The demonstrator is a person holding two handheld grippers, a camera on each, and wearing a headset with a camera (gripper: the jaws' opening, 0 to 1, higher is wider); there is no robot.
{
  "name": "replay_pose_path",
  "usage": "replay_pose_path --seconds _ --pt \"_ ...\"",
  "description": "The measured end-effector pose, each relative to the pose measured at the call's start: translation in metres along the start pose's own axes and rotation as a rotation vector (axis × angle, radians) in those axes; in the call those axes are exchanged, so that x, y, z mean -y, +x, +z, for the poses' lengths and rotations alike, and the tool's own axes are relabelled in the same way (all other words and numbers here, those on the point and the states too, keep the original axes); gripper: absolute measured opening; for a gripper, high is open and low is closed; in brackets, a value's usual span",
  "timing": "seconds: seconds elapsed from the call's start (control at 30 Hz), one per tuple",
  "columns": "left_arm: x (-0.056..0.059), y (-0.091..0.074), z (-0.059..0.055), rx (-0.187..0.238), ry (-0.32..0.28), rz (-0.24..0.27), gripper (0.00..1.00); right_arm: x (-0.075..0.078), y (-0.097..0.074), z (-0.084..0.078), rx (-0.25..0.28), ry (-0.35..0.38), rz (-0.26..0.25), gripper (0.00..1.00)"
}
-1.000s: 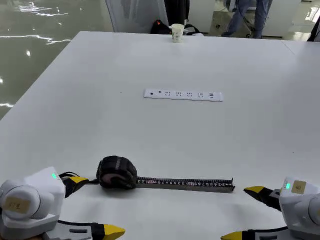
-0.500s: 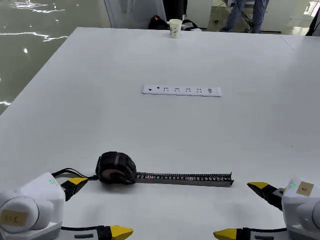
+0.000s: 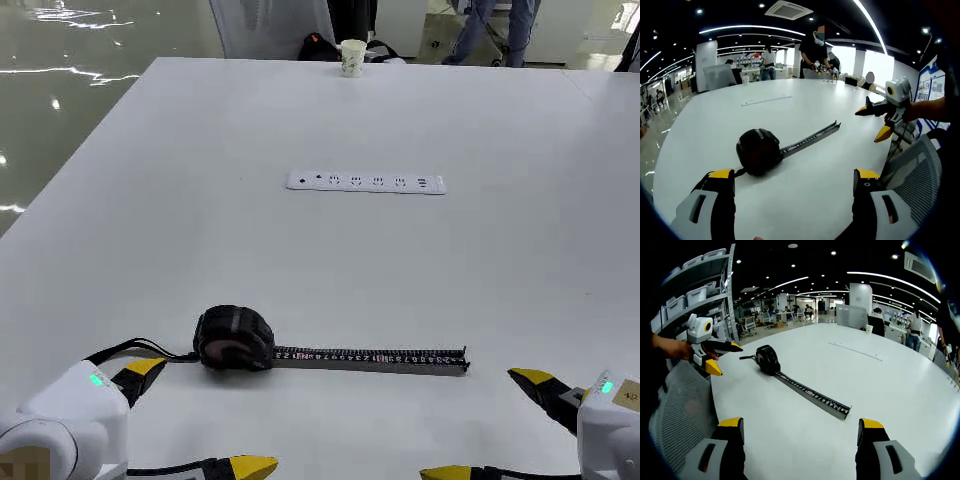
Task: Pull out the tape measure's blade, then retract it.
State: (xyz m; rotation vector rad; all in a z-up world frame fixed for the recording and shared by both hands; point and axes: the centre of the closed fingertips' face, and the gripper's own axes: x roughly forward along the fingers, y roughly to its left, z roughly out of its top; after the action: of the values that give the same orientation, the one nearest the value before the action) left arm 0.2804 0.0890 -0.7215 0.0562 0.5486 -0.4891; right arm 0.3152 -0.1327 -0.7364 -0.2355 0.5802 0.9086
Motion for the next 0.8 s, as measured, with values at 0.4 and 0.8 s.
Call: replay_pose_path --seconds 0.4,0.8 --pt "0.001 -0.002 0.004 -0.010 -0.027 0.056 0.99 -0.007 -0.003 0.008 0.008 0.036 -0.030 0.99" --pt "-0.001 -0.005 0.007 -0.005 -0.044 0.092 0.99 -0.017 -0.003 0.015 0.006 0.067 -0.040 0.99"
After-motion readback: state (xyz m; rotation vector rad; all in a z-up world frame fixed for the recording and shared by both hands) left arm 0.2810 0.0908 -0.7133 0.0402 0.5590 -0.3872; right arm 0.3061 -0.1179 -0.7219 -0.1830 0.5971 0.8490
